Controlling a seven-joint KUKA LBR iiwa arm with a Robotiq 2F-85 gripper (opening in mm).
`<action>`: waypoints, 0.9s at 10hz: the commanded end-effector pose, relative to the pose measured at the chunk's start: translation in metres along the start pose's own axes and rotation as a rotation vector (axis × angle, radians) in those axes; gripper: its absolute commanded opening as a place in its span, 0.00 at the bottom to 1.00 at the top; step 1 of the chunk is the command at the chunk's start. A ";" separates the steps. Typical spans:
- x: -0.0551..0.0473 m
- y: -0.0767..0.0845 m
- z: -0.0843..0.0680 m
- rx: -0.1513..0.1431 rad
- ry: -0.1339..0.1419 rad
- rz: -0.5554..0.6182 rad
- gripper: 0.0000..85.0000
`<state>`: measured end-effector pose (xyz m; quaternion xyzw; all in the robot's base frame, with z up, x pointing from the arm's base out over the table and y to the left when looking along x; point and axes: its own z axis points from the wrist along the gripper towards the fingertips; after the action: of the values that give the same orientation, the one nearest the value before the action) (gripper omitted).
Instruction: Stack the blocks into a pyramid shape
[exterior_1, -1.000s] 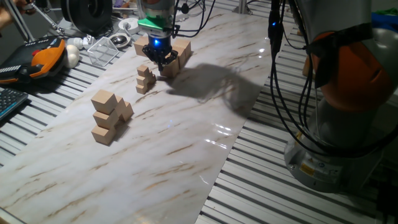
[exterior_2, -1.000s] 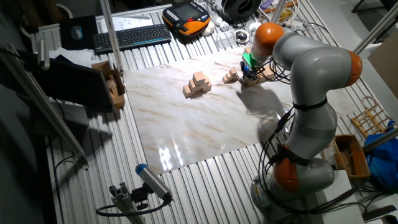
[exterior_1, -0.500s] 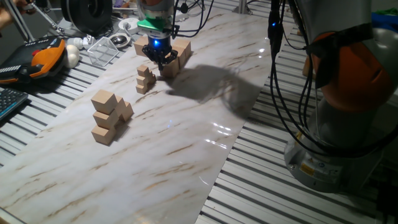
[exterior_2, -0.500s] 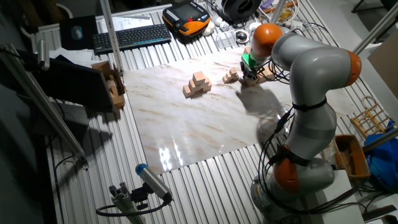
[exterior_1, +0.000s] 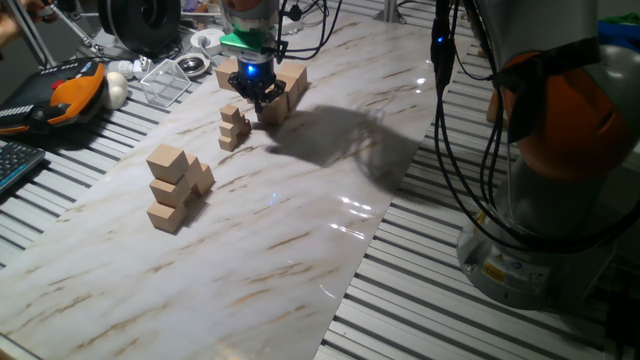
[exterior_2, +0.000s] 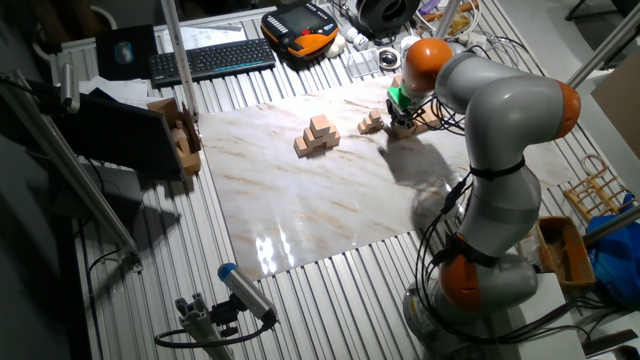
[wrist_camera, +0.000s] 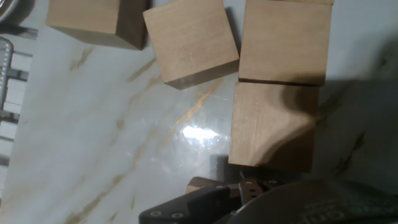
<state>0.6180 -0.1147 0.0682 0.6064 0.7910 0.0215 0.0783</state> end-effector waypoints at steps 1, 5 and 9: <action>0.000 0.000 0.000 0.000 -0.002 -0.003 0.00; 0.005 -0.002 0.001 -0.005 0.023 0.017 0.00; 0.005 -0.004 0.008 -0.009 0.028 0.026 0.00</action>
<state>0.6140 -0.1121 0.0587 0.6157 0.7841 0.0345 0.0694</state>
